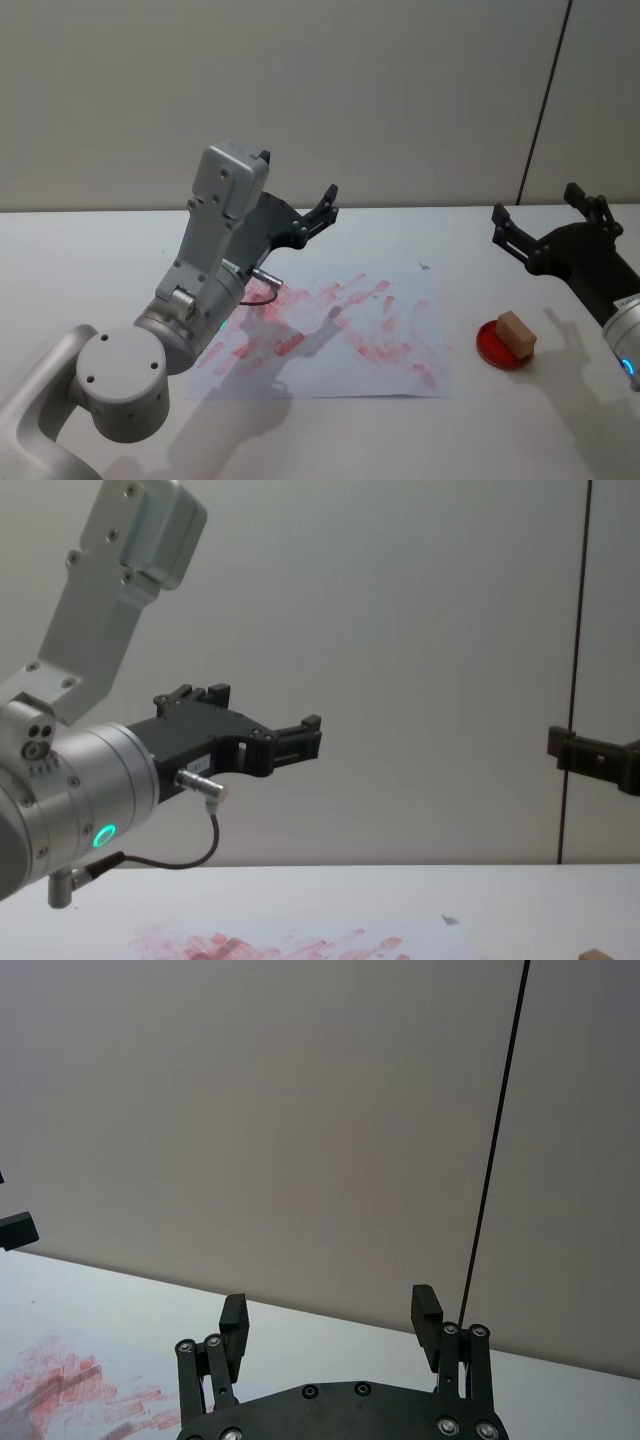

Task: Use the one hand to pick up the stamp and affix it onto the A4 paper.

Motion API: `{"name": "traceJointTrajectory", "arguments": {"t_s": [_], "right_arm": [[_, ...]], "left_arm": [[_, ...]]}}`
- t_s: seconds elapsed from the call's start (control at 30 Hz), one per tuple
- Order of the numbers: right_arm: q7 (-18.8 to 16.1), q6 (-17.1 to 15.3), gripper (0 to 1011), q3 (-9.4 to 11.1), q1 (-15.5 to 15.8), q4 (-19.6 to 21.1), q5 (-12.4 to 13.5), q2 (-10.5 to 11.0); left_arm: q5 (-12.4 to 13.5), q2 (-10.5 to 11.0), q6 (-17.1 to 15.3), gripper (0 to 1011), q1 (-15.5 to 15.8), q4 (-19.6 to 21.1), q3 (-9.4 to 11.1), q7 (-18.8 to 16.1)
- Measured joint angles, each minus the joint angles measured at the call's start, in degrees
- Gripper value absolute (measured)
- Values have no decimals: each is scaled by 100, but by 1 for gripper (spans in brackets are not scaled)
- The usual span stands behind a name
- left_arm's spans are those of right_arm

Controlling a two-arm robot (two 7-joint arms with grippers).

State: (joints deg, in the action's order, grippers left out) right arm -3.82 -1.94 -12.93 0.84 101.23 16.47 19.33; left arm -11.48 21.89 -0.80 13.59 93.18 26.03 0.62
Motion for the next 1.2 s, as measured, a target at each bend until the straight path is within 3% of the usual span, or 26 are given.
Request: {"name": "traceJointTrajectory", "arguments": {"t_s": [1.2], "right_arm": [[-24,-4,1001,14,12,-1,27,20]], "left_arm": [[0,0,0,1001,0,0,0,0]]}}
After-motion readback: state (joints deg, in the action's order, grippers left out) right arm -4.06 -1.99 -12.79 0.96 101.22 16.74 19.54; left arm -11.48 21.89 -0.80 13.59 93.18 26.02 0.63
